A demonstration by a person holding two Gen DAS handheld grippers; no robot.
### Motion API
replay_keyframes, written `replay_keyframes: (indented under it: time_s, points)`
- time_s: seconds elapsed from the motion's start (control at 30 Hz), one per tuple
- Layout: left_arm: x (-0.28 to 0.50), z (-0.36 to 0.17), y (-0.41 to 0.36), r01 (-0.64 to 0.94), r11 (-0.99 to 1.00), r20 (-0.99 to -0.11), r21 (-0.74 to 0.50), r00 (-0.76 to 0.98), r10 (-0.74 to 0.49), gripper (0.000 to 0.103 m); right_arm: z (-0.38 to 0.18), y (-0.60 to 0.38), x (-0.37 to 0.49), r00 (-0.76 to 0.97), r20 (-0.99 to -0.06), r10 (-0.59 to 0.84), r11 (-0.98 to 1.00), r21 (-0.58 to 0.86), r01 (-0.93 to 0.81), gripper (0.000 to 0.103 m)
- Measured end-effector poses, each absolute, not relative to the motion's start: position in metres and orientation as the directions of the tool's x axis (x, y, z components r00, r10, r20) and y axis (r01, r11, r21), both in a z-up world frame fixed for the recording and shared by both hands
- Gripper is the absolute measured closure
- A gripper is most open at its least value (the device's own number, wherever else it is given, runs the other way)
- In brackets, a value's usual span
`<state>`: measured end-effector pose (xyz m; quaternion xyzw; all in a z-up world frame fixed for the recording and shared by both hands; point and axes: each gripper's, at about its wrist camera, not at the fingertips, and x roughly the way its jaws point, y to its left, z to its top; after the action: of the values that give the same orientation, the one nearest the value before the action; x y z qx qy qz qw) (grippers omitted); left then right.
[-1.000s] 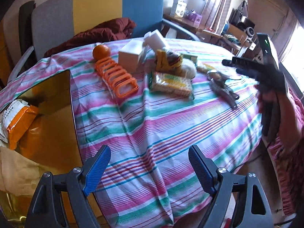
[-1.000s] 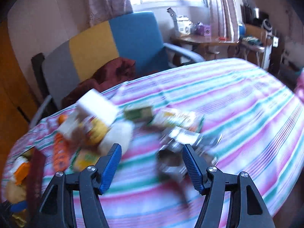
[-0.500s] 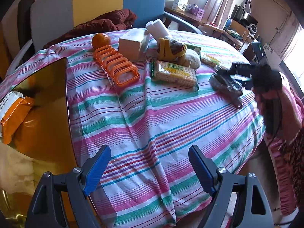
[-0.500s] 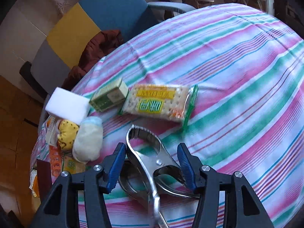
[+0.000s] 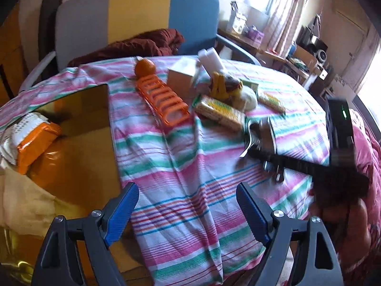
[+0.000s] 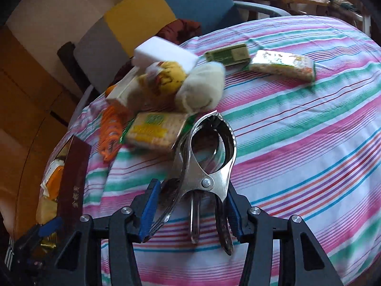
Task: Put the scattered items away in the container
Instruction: 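Move both tools back to the table, right tool reaching the silver metal clips, then close the right tool on one silver metal clip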
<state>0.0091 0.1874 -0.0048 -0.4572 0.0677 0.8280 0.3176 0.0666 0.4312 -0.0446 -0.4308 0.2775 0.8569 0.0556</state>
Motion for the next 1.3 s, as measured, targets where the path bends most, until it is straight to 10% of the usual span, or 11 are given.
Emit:
replay_keyframes:
  time_s: [0.23,0.8,1.3]
  points:
    - [0.009,-0.008,0.193,-0.593,-0.784,-0.805,-0.183,-0.367,0.466,0.018,-0.039,0.406,0.081,-0.646,-0.737,-0.199,-0.84,0.468,-0.275,0.065]
    - [0.016,-0.006,0.291,-0.77,-0.619,-0.795,-0.155,-0.275,0.541,0.018,-0.034,0.514,0.112,-0.68,-0.732,0.044,-0.772,0.407,-0.489,0.066]
    - [0.011,-0.006,0.269,-0.69,-0.715,-0.779,-0.11,-0.388,0.494,0.018,-0.037,0.463,0.103,-0.716,-0.594,-0.366,-0.722,0.667,-0.184,0.066]
